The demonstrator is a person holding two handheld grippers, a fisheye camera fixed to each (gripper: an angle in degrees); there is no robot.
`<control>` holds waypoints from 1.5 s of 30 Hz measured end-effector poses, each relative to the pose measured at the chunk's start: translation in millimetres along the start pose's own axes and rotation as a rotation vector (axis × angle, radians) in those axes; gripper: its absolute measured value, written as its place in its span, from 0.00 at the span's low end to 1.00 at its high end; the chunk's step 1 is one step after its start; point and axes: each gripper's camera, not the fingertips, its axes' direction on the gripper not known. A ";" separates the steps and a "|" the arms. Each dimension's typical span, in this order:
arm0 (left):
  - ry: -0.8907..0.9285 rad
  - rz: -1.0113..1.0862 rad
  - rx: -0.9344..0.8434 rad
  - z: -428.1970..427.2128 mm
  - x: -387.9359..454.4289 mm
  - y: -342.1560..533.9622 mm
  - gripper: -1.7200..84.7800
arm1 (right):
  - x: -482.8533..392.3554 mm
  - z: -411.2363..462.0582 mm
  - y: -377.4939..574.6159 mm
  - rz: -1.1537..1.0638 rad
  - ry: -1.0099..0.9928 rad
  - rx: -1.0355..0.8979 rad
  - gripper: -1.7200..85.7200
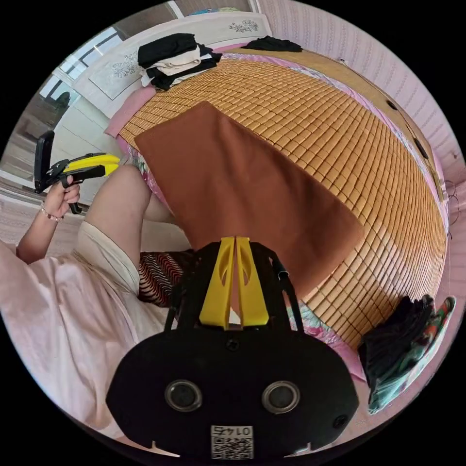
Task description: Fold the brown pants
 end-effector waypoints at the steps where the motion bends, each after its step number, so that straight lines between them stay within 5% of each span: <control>1: 0.012 0.034 -0.018 9.1 7.8 -3.0 0.04 | -0.4 9.6 15.0 0.043 0.036 -0.007 0.03; 9: -0.021 0.405 -0.141 104.0 110.9 -50.4 0.01 | -14.3 57.5 -53.6 -0.021 0.094 -0.009 0.02; 18: -0.116 0.529 -0.330 181.4 123.7 -58.7 0.01 | 0.4 144.6 -221.7 -0.093 0.138 -0.248 0.02; 27: -0.095 0.511 -0.276 203.5 126.9 -55.9 0.01 | 2.8 156.1 -276.1 -0.254 0.252 -0.280 0.01; 37: -0.025 0.480 -0.160 188.9 111.6 -113.4 0.01 | 6.9 215.4 -325.9 -0.293 0.250 -0.547 0.01; 45: -0.053 0.626 -0.374 256.5 103.6 -152.8 0.01 | 27.3 211.9 -333.5 -0.237 0.141 -0.548 0.01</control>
